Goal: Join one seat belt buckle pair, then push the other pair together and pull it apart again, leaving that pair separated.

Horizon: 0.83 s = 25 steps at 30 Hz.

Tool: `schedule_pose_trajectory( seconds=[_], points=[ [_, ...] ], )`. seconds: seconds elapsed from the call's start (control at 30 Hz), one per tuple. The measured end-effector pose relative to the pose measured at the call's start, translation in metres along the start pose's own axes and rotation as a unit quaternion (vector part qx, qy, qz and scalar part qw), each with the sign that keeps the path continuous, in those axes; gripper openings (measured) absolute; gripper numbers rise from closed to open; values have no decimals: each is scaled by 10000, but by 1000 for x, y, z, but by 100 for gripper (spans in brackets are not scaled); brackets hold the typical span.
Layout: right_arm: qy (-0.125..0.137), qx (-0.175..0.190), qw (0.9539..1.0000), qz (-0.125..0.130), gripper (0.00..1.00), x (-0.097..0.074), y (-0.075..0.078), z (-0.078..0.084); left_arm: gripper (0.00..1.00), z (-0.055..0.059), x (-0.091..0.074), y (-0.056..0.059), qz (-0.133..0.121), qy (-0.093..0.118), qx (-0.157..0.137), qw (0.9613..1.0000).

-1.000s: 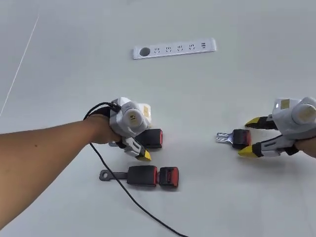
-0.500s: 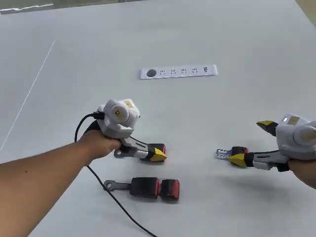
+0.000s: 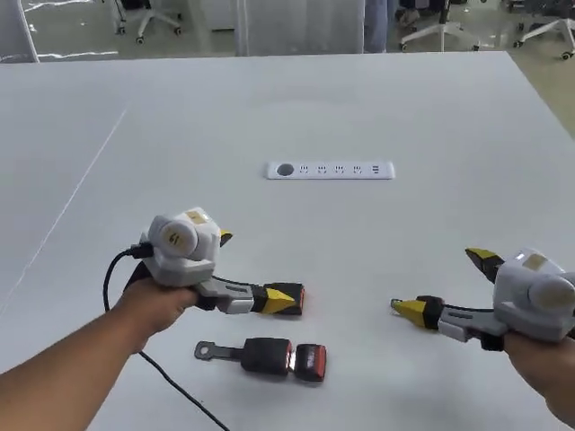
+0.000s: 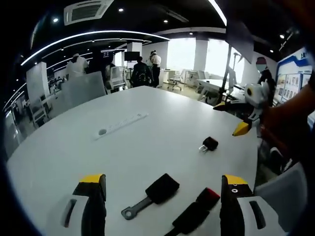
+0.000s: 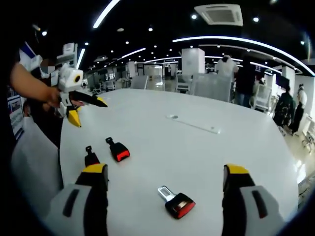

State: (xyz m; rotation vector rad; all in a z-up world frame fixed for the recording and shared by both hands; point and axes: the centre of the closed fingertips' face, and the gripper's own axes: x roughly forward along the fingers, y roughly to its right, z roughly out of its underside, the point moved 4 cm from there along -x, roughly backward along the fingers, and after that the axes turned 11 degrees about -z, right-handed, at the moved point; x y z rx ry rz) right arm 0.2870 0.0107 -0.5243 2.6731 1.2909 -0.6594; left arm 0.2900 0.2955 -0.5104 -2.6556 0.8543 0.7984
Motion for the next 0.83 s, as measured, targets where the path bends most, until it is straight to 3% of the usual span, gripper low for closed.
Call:
schedule_pose_trajectory(
  seconds=[0.2,0.27,0.47,0.7,0.83],
  points=[
    [120,-188,9997,54,99,-11,-14,-2,100,23,-41,-9,-227,31,-142,9996],
    [140,-251,9996,79,99,-13,-19,-2,100,26,-54,-12,-341,160,-356,9987],
    [169,-238,9996,62,99,-16,-39,-1,100,37,-83,-18,-521,306,-587,9964],
    [213,-183,9995,122,99,-25,-62,4,100,52,-104,-17,-622,392,-805,9940],
    [120,-121,9997,176,99,-33,-66,13,100,56,-111,-17,-631,438,-806,9938]
  ],
)
